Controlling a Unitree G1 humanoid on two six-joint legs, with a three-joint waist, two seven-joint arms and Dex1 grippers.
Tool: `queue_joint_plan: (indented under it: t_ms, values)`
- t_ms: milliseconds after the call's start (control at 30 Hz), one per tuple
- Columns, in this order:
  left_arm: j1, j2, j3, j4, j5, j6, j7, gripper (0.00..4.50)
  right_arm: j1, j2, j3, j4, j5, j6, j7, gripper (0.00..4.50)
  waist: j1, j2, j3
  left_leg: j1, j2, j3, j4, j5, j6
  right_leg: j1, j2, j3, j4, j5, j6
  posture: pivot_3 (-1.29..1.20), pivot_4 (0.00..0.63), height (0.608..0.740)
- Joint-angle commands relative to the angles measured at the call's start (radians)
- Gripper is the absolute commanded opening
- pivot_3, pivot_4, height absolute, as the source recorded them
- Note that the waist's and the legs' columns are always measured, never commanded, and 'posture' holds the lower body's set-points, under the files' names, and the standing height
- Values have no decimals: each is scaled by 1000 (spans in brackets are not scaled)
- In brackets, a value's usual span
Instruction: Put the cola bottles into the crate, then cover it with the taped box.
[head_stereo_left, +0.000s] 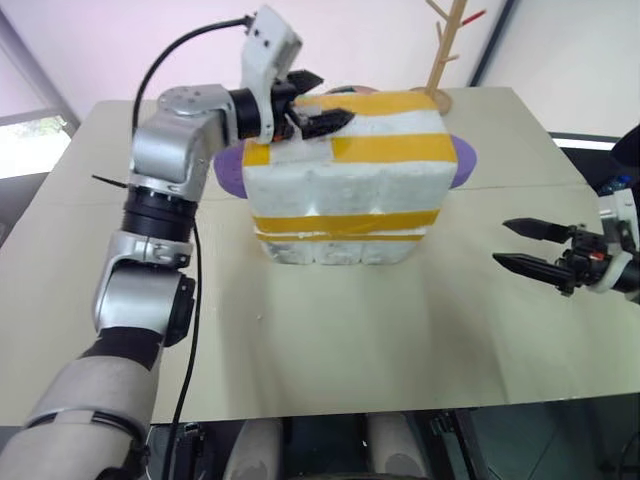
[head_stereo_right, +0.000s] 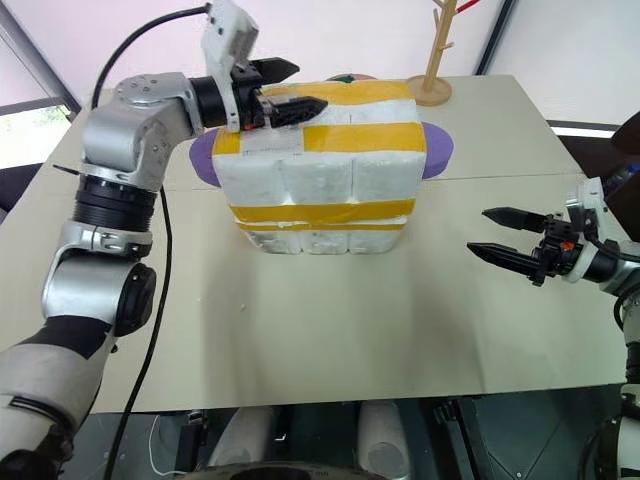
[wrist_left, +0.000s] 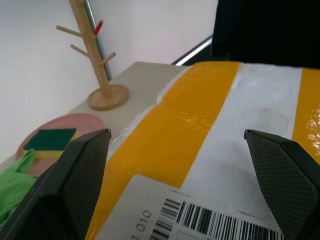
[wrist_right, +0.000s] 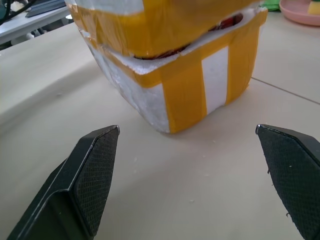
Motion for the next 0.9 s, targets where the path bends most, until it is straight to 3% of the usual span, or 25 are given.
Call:
queue_joint_plan:
  t_ms: [33,200,300,433,567,633,767,900]
  values:
    - [-34,46,67,-95,-40,37,22,4469,-41,-9,-10,-12,12,20,-4,4500,2,0,0,0,0,0,0,0,0,0,0,0,0,0,0,0,150,740]
    - [-80,149,191,-170,-152,182,40,4469,-72,-10,-2,-38,17,57,-13,4500,6,-1,0,-1,0,0,0,0,0,0,0,0,0,0,0,0,150,740]
    - [-44,273,252,-261,-245,287,-25,4469,-96,-21,1,-47,17,84,-16,4500,-6,0,1,-1,0,0,-1,0,0,-1,0,0,0,0,0,0,150,740]
    - [117,481,337,-377,-356,396,-148,4469,-136,-45,17,-50,2,106,-9,4500,-21,2,0,0,0,1,-2,0,0,-1,0,1,1,0,0,0,150,740]
    - [493,697,497,-507,-392,411,-317,4469,-166,-79,49,-58,-15,116,15,4500,-30,1,1,1,1,1,-2,0,0,-2,1,2,2,-1,0,0,150,740]
    - [697,736,597,-547,-358,384,-355,4469,-183,-89,61,-52,-22,121,21,4500,-29,1,1,1,1,2,-1,0,0,-2,1,2,2,-1,-1,0,150,740]
    - [1043,712,768,-672,-307,298,-423,4469,-186,-109,87,-28,-52,95,64,4500,-16,1,1,0,1,2,-1,0,0,-2,0,2,0,-2,-5,0,150,740]
    - [1240,667,831,-755,-292,232,-450,4469,-190,-106,103,-16,-63,88,89,4500,-6,1,1,-1,1,2,-1,0,0,-2,-1,2,-2,-3,-6,0,150,740]
